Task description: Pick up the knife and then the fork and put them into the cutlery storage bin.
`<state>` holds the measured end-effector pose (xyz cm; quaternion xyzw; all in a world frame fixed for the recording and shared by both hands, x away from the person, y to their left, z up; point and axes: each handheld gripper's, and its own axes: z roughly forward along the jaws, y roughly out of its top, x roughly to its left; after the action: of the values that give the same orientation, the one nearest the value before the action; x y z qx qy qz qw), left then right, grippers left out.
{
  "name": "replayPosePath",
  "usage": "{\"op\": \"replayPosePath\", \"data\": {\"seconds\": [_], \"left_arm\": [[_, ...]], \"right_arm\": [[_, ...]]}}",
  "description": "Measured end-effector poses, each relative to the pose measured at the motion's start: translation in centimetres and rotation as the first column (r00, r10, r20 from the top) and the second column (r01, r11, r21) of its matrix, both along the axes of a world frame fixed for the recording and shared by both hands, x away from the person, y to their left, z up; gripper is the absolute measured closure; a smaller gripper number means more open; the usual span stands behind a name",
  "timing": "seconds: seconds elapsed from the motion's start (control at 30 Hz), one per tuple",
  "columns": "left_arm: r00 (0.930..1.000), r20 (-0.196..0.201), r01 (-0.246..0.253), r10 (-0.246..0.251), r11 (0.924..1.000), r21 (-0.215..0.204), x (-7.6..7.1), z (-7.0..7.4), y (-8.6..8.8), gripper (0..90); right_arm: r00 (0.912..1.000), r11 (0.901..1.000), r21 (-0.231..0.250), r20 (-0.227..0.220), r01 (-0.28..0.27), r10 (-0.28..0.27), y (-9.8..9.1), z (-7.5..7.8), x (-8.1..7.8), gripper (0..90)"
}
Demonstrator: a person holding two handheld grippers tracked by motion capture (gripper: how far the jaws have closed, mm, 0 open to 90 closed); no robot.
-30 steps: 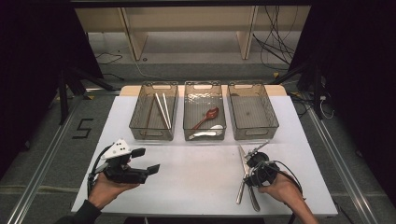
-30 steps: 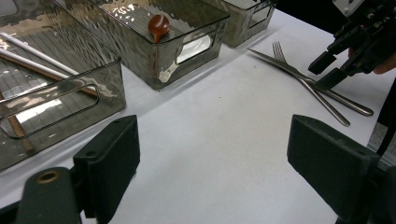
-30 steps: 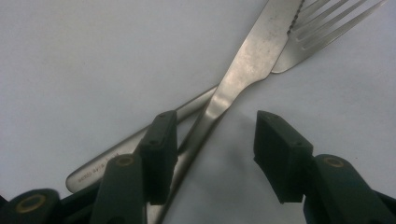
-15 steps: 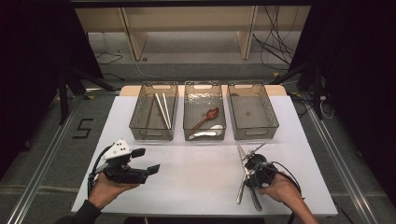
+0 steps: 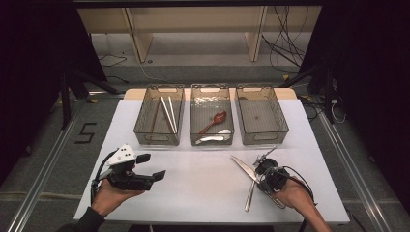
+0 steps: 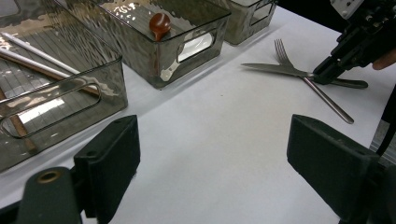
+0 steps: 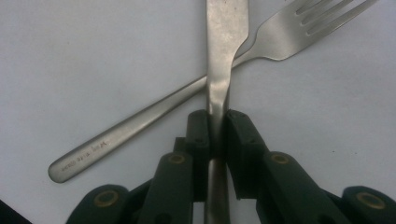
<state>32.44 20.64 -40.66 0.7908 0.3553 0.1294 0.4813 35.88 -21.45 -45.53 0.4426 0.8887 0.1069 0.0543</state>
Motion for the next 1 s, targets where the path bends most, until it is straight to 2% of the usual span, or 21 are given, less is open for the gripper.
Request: {"op": "replayPosePath", "data": {"seconds": [0.27,0.4,0.6,0.73,0.87,1.0], "left_arm": [[1.0,0.002,-0.001,0.001,1.0,0.001,0.1,0.0,0.1,17.4],[1.0,0.003,-0.004,0.004,1.0,0.0,0.1,0.0,0.1,17.6],[0.9999,0.012,-0.009,0.009,0.9999,-0.004,0.0,0.1,0.2,17.6],[0.9995,0.027,-0.018,0.018,0.9996,-0.023,0.0,0.2,0.3,17.4],[0.999,0.037,-0.024,0.026,0.999,-0.037,-0.1,0.3,0.5,17.1],[0.998,0.052,-0.033,0.036,0.9979,-0.056,-0.2,0.4,0.5,17.0]], "right_arm": [[0.9993,0.9995,-0.016,0.026,-0.027,0.027,-0.1,0.1,-0.1,81.0],[0.9987,0.9996,-0.002,0.043,-0.028,0.028,-0.2,0.4,-0.1,81.1],[0.9954,0.9981,0.05,0.091,-0.037,0.032,-0.4,1.3,-0.2,81.1],[0.9924,0.9941,0.103,0.121,-0.035,0.023,-0.6,2.1,-0.3,81.1],[0.9894,0.9902,0.133,0.143,-0.043,0.024,-0.5,2.7,-0.5,81.1],[0.9822,0.984,0.173,0.187,-0.043,0.01,-0.6,3.7,-0.4,81.1]]}}
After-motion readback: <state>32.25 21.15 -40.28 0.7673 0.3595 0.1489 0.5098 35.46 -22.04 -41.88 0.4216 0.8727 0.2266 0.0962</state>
